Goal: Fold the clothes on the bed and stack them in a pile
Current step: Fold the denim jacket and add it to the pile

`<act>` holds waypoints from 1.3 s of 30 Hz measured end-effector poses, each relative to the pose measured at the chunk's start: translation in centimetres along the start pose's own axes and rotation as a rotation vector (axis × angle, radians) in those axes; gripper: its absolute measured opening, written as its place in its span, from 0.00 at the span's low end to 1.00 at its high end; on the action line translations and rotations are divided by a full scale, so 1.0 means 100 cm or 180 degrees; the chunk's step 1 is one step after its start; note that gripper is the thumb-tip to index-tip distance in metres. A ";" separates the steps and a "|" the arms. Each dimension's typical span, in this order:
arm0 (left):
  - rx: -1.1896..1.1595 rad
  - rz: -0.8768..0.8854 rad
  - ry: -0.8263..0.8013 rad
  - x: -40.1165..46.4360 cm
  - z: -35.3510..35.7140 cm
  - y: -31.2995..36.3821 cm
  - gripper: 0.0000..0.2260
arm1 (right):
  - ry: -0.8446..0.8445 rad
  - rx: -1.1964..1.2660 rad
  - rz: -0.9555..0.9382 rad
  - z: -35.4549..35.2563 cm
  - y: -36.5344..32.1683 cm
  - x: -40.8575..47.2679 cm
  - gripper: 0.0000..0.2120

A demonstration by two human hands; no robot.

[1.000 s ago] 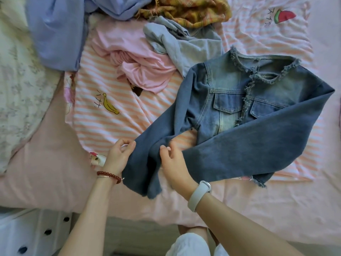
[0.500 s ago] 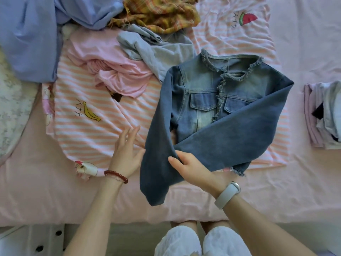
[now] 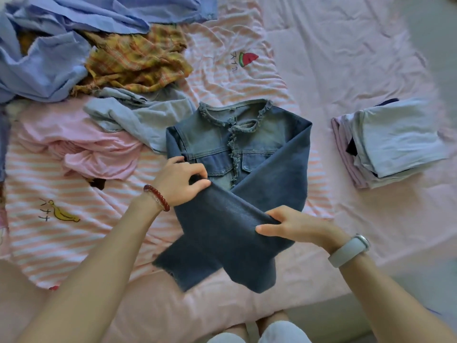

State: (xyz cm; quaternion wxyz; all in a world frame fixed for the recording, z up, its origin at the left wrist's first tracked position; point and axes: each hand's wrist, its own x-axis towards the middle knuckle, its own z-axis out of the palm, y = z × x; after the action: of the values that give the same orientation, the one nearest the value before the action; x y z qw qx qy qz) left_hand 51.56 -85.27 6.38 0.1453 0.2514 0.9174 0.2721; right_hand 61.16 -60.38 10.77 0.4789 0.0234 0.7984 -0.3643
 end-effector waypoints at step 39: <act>0.0309 -0.1664 -0.0898 0.034 0.156 0.029 0.24 | 0.2759 0.0087 -0.0055 -0.044 0.102 0.063 0.06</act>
State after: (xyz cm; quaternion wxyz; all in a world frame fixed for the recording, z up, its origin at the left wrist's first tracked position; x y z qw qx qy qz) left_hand 56.16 -74.69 -4.99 0.3242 0.0486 0.9338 0.1436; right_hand 58.39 -52.20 1.39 0.0960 0.1739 0.9209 -0.3354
